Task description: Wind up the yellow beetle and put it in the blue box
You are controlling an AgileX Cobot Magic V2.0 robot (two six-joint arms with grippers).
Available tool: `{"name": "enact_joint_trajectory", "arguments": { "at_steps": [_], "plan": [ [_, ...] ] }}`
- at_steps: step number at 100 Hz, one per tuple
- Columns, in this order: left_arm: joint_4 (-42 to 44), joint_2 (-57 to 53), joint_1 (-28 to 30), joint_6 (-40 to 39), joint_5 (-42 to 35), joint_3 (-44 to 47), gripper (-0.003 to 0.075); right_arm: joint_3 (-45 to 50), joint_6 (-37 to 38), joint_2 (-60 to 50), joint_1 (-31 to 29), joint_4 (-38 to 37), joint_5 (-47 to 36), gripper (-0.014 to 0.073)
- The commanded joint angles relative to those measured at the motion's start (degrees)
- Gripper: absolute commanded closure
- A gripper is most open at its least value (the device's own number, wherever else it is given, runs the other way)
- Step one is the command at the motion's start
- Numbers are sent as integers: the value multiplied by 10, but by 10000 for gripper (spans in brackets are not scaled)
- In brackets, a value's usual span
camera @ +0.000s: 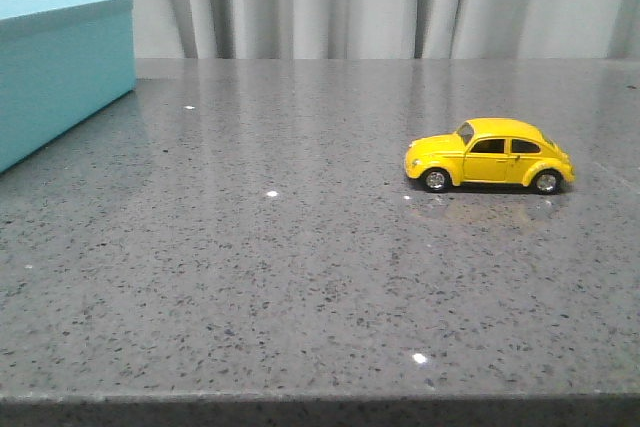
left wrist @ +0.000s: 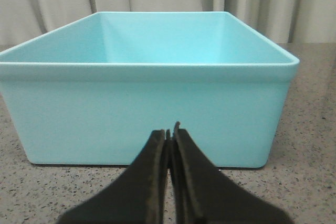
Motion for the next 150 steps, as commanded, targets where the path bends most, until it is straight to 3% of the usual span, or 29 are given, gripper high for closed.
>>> {"name": "enact_joint_trajectory", "arguments": {
  "at_steps": [1,86,124,150],
  "plan": [
    [-1,-18,0,-4,-47,25,741,-11,-2,-8,-3,-6,-47,661],
    [0,-18,1,-4,-88,25,741,-11,-2,-8,-3,-6,-48,661],
    [4,-13,1,-4,-85,10,741,-15,-2,-8,-3,-6,-85,661],
    [4,61,0,-4,-36,-95,741,-118,-2,12,-3,5,79,659]
  ]
}}
